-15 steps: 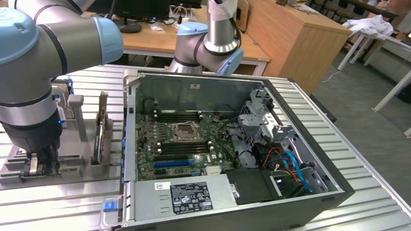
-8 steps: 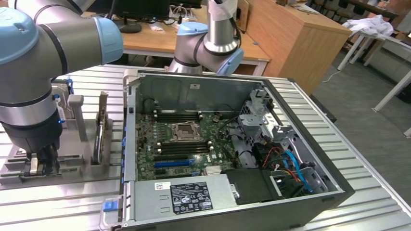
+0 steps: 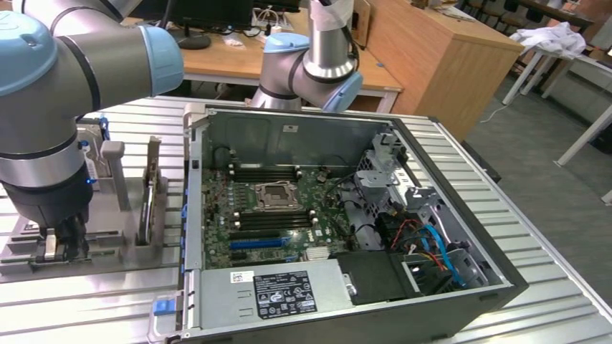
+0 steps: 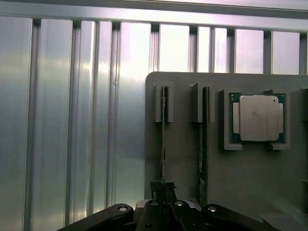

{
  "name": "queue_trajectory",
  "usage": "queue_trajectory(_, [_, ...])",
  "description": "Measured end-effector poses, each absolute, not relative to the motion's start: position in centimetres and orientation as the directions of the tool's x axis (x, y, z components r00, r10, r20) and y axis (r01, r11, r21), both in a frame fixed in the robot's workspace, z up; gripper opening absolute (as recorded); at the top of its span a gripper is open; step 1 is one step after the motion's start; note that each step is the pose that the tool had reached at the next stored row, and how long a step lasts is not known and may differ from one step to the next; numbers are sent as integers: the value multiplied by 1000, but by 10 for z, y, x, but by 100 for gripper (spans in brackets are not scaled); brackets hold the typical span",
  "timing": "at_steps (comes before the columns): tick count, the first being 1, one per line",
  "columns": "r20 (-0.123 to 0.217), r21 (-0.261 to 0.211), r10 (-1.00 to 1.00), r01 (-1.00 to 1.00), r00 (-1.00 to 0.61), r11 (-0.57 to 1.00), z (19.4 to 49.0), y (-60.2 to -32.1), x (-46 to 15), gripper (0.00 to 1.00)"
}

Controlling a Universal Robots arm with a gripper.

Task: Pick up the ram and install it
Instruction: 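Pick up the ram and move it above insertion slot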

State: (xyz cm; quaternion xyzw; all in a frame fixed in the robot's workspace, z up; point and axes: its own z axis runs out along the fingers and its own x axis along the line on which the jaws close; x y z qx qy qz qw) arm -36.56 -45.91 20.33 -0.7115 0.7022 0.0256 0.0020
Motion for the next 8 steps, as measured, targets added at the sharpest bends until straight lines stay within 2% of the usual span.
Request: queue_trajectory(8, [-39,33,-999,-999,13,-14,207,-459,-366,11])
